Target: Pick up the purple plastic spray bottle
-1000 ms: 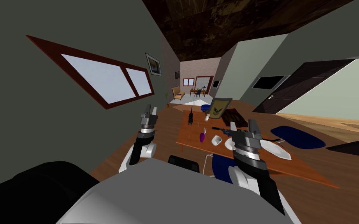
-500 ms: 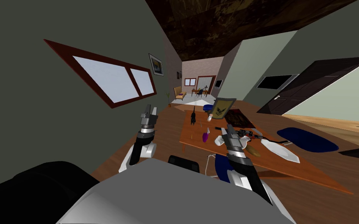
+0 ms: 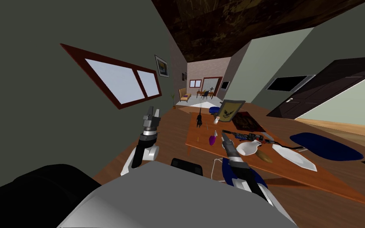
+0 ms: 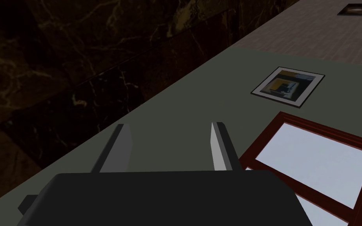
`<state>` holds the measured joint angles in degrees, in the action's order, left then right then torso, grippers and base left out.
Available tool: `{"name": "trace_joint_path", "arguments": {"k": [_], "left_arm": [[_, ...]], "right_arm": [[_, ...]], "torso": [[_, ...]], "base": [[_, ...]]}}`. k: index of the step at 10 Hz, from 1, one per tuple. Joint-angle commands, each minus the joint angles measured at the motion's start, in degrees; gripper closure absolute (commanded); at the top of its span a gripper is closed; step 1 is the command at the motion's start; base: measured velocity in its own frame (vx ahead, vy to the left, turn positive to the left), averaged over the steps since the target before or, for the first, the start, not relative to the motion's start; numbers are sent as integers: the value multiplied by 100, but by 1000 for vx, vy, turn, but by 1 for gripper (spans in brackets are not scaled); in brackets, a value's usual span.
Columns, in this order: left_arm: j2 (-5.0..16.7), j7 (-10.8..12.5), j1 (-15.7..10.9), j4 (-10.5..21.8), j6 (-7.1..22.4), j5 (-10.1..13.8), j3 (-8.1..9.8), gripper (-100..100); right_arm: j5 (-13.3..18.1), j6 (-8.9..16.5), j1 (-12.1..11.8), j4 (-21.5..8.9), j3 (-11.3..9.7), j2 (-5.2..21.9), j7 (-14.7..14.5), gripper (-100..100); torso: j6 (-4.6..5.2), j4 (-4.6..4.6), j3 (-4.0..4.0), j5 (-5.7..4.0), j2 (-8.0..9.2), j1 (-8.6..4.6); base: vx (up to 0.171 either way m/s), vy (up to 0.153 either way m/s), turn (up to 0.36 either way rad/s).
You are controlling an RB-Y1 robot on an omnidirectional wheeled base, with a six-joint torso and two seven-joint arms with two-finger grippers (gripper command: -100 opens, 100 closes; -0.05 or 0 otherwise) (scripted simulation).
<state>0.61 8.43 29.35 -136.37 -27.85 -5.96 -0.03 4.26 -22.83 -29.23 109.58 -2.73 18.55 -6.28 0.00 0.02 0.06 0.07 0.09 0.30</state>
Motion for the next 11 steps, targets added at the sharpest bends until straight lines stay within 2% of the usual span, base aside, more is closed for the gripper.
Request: {"name": "trace_joint_path", "arguments": {"k": [1, 2, 4, 5, 6, 7, 9, 11], "left_arm": [[0, 0, 0, 0, 0, 0, 0, 0], [0, 0, 0, 0, 0, 0, 0, 0], [0, 0, 0, 0, 0, 0, 0, 0], [0, 0, 0, 0, 0, 0, 0, 0], [0, 0, 1, 0, 0, 0, 1, 0], [0, 0, 0, 0, 0, 0, 0, 0], [0, 0, 0, 0, 0, 0, 0, 0], [0, 0, 1, 0, 0, 0, 1, 0]], "right_arm": [[118, 240, 4, -286, -36, 286, -130, -100], [118, 240, 4, -330, -36, 297, -130, -100], [299, 486, 46, -767, -128, 586, -309, -100], [299, 486, 46, -767, -128, 586, -309, -100], [388, 613, 74, -983, -171, 734, -386, -100], [388, 613, 74, -983, -171, 734, -386, -100], [559, 870, 142, -1327, -250, 1037, -515, -100], [559, 870, 142, -1402, -250, 1037, -515, -100]], "torso": [[0, 0, 0, 0, 0, 0], [0, 0, 1, 1, 2, 1], [0, -1, -4, -2, -7, -16], [0, -2, -6, -1, -10, -12], [1, -2, -5, -2, -8, -12], [1, -1, -3, -1, -5, -9], [0, -1, -4, -2, -7, -15], [3, -1, -5, -1, -8, -14]], "base": [[-31, 93, 92], [-16, 58, 23], [5, 53, 84], [-1, 52, 41], [-9, 62, 70], [-6, 43, 26], [-1, 56, 106], [6, 37, 3]]}}
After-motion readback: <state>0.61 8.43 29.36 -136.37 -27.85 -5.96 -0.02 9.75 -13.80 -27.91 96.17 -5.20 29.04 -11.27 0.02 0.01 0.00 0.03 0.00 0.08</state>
